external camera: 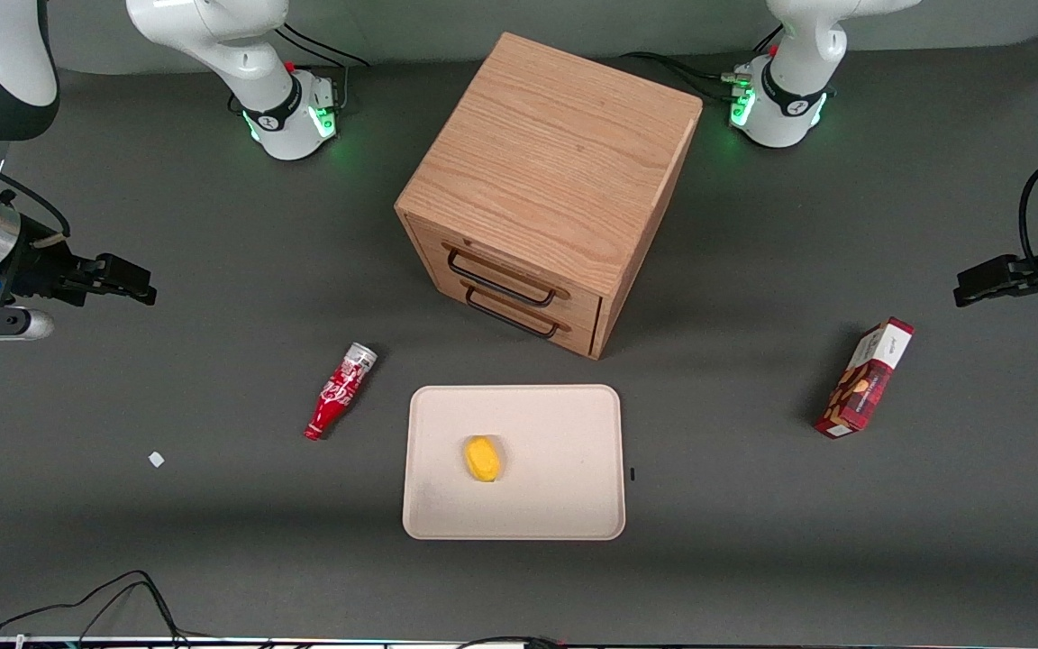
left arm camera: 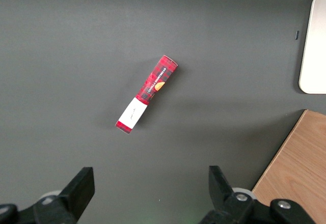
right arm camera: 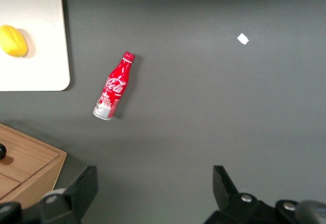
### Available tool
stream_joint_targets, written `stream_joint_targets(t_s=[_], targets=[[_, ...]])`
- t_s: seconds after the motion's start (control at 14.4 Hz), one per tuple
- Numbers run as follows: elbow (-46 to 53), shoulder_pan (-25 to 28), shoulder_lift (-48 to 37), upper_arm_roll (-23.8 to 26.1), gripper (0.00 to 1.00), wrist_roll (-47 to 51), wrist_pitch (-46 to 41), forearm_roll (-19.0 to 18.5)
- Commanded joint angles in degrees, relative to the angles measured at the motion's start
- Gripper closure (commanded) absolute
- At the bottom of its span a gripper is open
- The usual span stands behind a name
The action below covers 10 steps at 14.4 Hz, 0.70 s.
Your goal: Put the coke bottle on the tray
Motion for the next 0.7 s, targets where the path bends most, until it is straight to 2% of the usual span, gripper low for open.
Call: stream_joint_targets(t_s=[0.0, 0.35, 0.42, 0.49, 0.63], targets=[[0.64, 0.56, -0.11, -0.51, 0.0, -0.48, -0.37, -0.04], [0.99, 0.73, 0.5, -0.51, 0.0, -0.48, -0.29, 0.04], [1.17, 0.65, 1.29, -0.51, 0.0, -0.39, -0.11, 1.17], [1.26, 0.12, 1.82, -0.6, 0.0, 0.48, 0.07, 4.06], [1.17, 0.38, 2.78, -0.69, 0.0, 2.16, 0.24, 4.53]])
